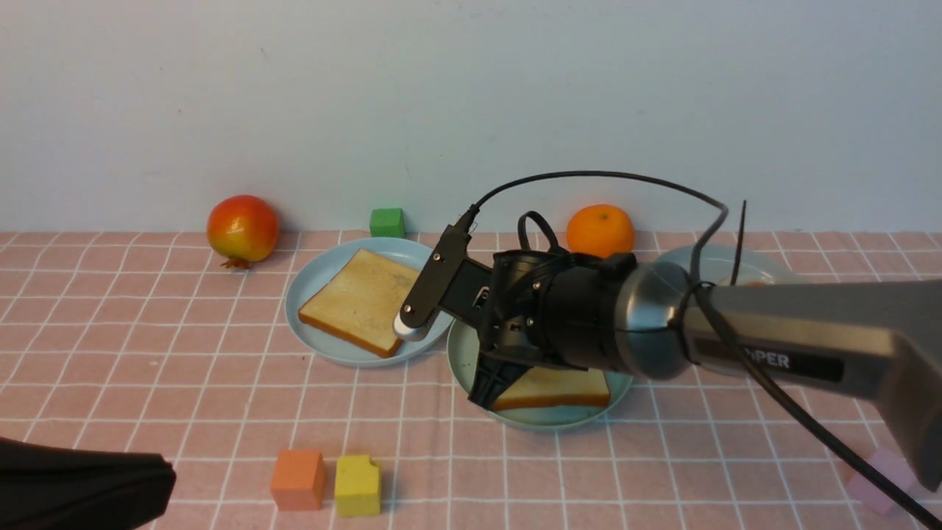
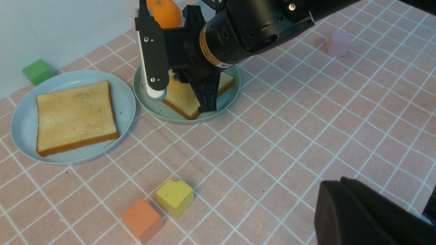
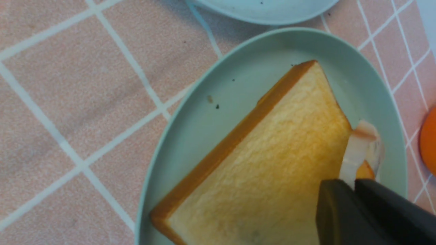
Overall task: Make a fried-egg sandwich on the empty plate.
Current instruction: Use the right arm to place the fried egg on the slice of bread in the middle, then use the left arm to grab a slice of bread
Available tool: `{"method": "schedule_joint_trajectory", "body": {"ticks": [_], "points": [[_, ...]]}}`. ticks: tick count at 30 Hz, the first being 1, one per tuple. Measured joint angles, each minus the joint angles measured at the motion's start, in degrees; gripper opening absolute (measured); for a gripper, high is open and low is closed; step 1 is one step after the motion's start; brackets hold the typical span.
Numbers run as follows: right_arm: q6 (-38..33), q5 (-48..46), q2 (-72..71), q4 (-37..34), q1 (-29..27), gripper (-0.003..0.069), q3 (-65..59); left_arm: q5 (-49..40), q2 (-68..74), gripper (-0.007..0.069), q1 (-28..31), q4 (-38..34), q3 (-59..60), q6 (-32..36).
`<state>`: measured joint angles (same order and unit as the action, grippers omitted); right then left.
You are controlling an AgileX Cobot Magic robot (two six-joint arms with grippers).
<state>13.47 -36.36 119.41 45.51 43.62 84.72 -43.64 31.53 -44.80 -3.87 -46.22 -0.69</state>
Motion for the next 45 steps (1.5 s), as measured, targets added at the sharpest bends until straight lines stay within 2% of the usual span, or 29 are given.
{"method": "schedule_joint_trajectory", "body": {"ticks": [5,6,11,15,17,20,22,26,27,30,33,35,36,37,38,42,45], "points": [[0.08,-0.22,0.00,0.02,0.05,0.0140,0.00,0.00,0.00,0.0013,0.00,-0.37,0.00,0.00],[0.08,-0.51,0.00,-0.11,0.12,0.0206,0.00,0.00,0.00,0.0013,0.00,-0.57,0.00,0.00],[0.13,-3.92,-0.11,-0.47,1.49,0.0380,0.00,0.00,0.00,0.0013,0.00,-0.69,0.00,0.00],[-0.23,-6.72,-1.60,-3.11,3.49,0.0448,0.00,0.00,0.00,0.0013,0.00,-0.86,0.00,-0.24],[-0.53,-8.91,-3.65,-4.86,4.57,0.0450,0.00,0.00,0.00,0.0013,0.00,-1.24,0.00,-1.64],[-1.27,-11.56,-6.78,-7.11,5.41,0.0429,0.00,-0.07,0.67,0.0013,0.00,-1.43,0.00,-4.58],[-1.61,-16.63,-12.68,-10.23,5.94,0.0361,0.00,-0.01,3.46,0.0013,0.00,-1.35,0.00,-7.14],[-1.62,-27.74,-23.03,-15.53,6.00,0.0192,0.00,-0.46,13.72,0.0013,0.00,-1.30,-3.06,-8.03],[-1.42,-30.84,-26.53,-16.92,5.88,0.0126,-0.05,-0.75,17.24,0.0013,0.38,-1.19,-4.84,-7.39],[-1.11,-33.39,-34.07,-19.87,5.83,0.0005,-1.00,-1.83,27.53,0.0013,3.63,-2.18,-10.53,-3.78],[-0.18,-34.00,-41.62,-22.61,5.83,-0.0006,-3.82,-4.54,36.80,0.0013,10.76,-9.82,-15.44,3.63],[1.05,-34.55,-48.77,-24.60,5.83,-0.0006,-8.84,-7.52,43.23,0.0013,17.16,-17.45,-18.13,11.16],[1.05,-34.55,-49.36,-24.60,5.83,-0.0006,-8.84,-7.69,43.80,0.0013,17.72,-18.22,-18.33,11.81],[1.91,-35.01,-54.39,-26.06,5.83,-0.0006,-12.34,-8.40,48.98,0.0013,22.00,-24.30,-20.09,16.23],[2.33,-35.20,-56.37,-26.48,5.83,-0.0006,-13.66,-8.29,51.31,0.0013,23.37,-26.34,-20.73,17.22],[2.93,-35.48,-61.88,-27.67,5.83,-0.0004,-17.01,-6.44,60.24,0.0013,25.38,-28.20,-25.87,18.24],[2.93,-35.66,-63.74,-29.39,5.83,-0.0001,-17.86,-6.06,68.55,0.0013,23.67,-20.03,-34.43,11.07]]}}
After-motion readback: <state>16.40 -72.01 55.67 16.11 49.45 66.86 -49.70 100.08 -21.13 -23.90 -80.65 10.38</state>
